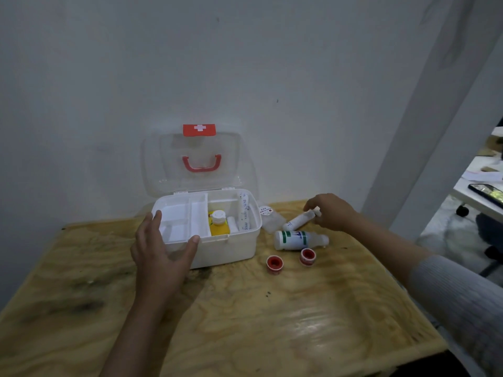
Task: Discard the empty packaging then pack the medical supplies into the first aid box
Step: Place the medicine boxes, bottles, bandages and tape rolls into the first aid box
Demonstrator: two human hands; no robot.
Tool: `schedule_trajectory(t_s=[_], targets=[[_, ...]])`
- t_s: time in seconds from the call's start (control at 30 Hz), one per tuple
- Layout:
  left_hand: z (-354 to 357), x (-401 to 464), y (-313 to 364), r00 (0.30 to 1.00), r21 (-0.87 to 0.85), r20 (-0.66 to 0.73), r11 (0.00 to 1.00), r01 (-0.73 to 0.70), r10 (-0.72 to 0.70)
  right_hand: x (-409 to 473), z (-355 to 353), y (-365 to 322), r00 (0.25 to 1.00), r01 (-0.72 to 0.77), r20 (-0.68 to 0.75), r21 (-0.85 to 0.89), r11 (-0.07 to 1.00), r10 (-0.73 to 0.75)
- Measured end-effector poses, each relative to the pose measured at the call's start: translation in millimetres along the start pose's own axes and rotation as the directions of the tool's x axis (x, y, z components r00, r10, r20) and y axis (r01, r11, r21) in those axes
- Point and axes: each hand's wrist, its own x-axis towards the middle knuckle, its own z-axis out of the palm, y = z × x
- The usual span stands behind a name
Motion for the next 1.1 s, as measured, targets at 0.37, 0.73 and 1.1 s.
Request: schedule_trajectory(t_s=[0.37,0.73,1.1], targets=[[1.2,0.0,0.0,1.0,0.018,-0.017,1.0,-0.001,0.001,8.0,16.5,2.6,0.992,0.084,-0.08,-0.132,0.988,-0.095],[0.5,0.4,-0.5,1.0,0.013,0.0,1.0,-0.007,0.007,-6.5,-78.7,-32.8,0.896,0.312,-0.37,0.135,0.941,-0.244],[-4.5,-1.3,5.8,1.0,0.009,0.024,1.0,0.002,-0.002,32.0,-93.6,-190.5,0.805,0.583,-0.2,0.094,0.807,-0.558]])
